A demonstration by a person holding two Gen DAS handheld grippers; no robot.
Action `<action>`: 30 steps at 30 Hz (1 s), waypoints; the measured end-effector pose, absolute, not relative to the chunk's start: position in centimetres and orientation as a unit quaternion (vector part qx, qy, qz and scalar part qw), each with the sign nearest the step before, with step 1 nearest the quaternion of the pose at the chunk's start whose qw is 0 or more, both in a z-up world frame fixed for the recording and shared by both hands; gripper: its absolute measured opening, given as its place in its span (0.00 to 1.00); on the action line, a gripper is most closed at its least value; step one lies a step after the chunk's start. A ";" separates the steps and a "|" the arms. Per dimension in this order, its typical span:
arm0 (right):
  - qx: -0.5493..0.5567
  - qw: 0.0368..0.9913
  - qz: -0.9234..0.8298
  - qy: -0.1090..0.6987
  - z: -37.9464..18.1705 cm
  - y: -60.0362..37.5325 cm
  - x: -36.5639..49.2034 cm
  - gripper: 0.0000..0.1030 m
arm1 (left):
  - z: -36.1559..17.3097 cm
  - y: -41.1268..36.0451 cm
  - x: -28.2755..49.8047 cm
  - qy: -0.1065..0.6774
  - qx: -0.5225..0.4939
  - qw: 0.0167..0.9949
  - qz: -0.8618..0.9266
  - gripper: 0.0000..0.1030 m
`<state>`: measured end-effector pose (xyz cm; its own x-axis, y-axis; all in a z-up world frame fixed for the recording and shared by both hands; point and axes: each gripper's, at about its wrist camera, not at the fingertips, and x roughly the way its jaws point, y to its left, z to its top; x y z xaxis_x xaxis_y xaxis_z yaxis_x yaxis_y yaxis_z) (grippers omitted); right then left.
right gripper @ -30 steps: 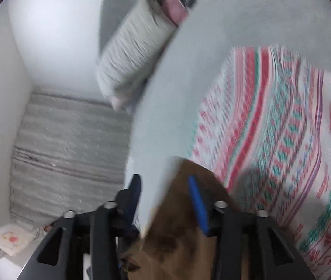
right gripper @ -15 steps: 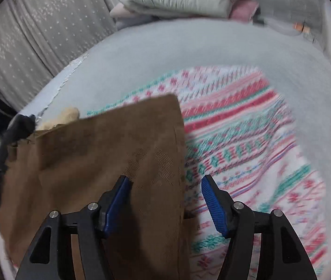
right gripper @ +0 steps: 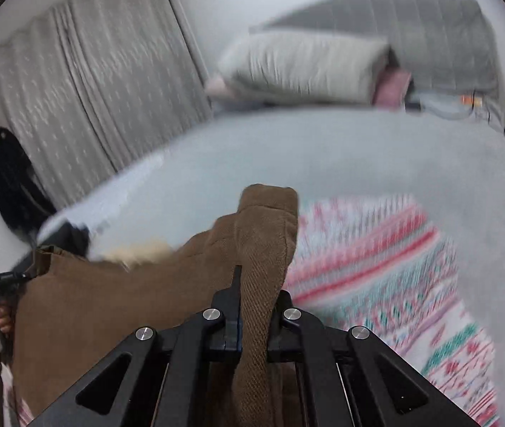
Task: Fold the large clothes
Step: 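Lift the coat hem with both grippers and fold it toward the collar, then lay the folded hem down on the coat and open both grippers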
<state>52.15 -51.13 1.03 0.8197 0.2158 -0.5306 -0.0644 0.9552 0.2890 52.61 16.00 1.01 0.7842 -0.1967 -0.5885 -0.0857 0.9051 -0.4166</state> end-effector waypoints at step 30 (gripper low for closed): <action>0.197 0.885 0.014 0.422 -0.1 -46.9 44.3 0.68 | 4.6 4.4 36.1 0.361 -0.032 0.932 0.006 0.75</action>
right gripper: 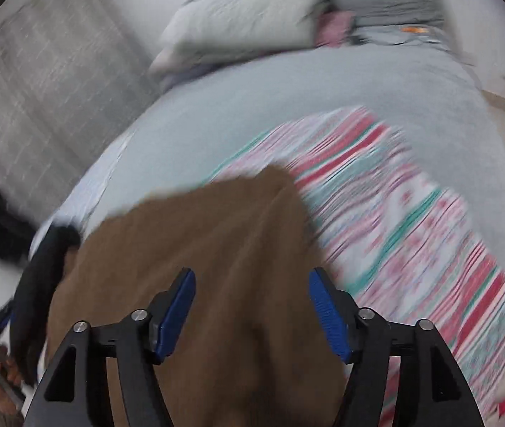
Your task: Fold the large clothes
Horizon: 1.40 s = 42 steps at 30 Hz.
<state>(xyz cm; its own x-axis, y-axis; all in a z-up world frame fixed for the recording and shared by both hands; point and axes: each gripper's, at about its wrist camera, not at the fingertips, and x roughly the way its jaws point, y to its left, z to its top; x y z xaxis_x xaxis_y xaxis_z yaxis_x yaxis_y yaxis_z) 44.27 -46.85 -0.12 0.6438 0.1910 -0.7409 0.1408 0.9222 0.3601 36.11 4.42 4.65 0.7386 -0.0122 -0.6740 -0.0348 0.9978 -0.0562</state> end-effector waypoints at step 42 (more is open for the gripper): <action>0.035 0.887 0.017 0.461 -8.0 -40.1 42.2 0.99 | -7.8 1.5 37.4 0.408 0.047 0.912 0.013 0.85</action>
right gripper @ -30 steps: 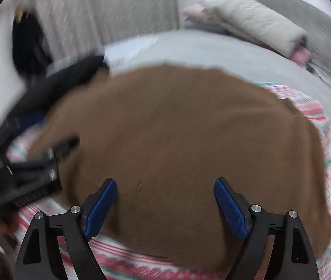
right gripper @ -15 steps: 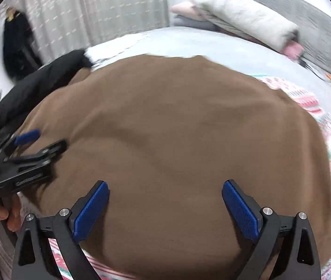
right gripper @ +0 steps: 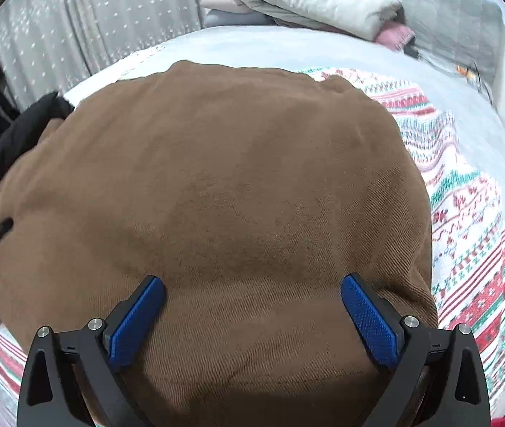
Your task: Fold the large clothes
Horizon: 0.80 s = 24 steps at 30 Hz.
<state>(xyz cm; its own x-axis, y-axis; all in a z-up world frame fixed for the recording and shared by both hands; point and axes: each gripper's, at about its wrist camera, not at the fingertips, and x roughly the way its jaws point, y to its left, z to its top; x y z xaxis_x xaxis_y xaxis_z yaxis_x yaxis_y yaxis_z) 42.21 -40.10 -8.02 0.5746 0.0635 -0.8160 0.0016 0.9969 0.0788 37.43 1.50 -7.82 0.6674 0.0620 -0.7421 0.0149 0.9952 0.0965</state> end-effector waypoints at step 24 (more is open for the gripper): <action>0.062 0.902 -0.018 0.427 -5.1 -40.2 39.5 1.00 | -5.7 4.8 34.8 0.402 -0.023 0.915 0.017 0.83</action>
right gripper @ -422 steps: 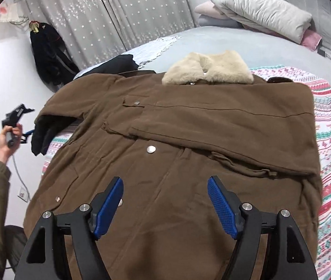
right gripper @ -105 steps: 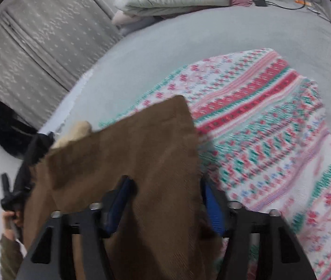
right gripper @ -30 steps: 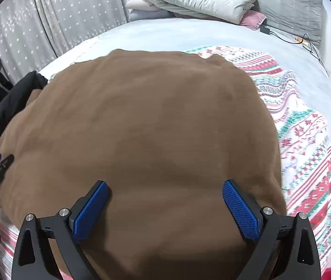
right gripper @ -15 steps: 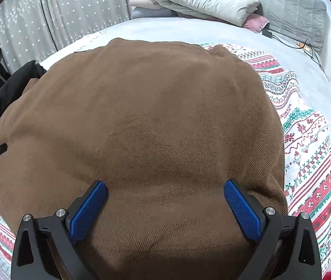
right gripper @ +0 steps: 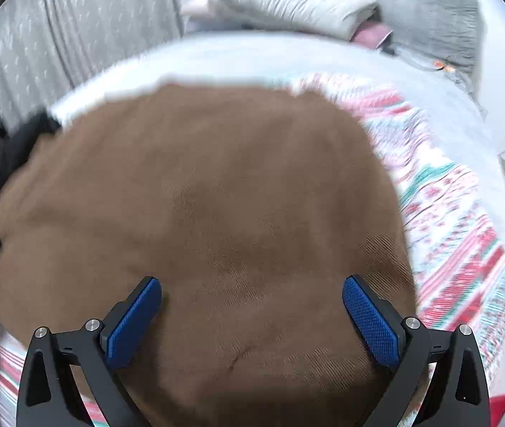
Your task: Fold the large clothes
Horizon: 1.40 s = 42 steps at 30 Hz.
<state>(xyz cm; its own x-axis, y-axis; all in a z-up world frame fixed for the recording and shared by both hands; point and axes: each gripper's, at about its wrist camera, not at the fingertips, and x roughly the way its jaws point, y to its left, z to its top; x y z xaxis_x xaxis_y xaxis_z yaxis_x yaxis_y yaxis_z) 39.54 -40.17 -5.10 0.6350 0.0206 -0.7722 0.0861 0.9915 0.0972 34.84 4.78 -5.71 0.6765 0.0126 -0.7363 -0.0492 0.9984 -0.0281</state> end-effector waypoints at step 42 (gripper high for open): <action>-0.009 0.962 0.081 0.261 4.7 -24.9 14.2 1.00 | 4.3 -1.4 10.3 0.287 0.021 0.958 -0.009 0.91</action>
